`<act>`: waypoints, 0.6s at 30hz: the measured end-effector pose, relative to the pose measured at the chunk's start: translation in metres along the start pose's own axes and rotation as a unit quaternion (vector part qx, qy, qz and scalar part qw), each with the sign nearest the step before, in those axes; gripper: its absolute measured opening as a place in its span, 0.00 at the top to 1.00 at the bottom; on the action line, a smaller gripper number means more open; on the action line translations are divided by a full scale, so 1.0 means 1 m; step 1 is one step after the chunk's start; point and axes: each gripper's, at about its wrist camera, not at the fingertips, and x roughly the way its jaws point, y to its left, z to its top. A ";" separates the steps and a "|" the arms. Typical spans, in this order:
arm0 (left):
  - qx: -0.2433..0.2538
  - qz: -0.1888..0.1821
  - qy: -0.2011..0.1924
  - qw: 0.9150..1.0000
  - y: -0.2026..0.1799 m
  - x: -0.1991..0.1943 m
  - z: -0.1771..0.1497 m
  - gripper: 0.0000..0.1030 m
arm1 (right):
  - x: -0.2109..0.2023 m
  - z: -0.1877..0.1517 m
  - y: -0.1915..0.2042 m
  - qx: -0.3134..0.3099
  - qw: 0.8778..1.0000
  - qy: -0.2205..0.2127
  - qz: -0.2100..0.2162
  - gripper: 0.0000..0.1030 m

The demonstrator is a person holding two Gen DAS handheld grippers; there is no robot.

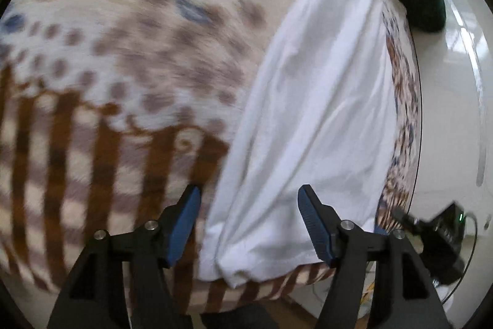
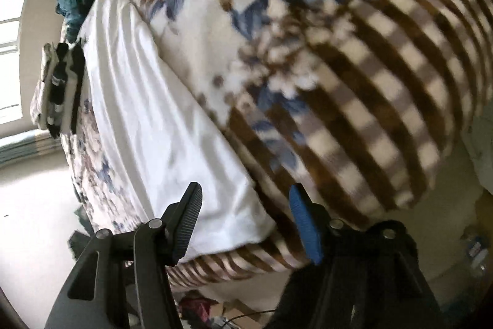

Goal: Fold small clothes

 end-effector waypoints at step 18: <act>0.037 -0.030 -0.022 0.999 0.005 -0.045 -0.025 0.95 | 0.021 -0.018 0.027 -0.064 0.997 0.040 0.015 0.87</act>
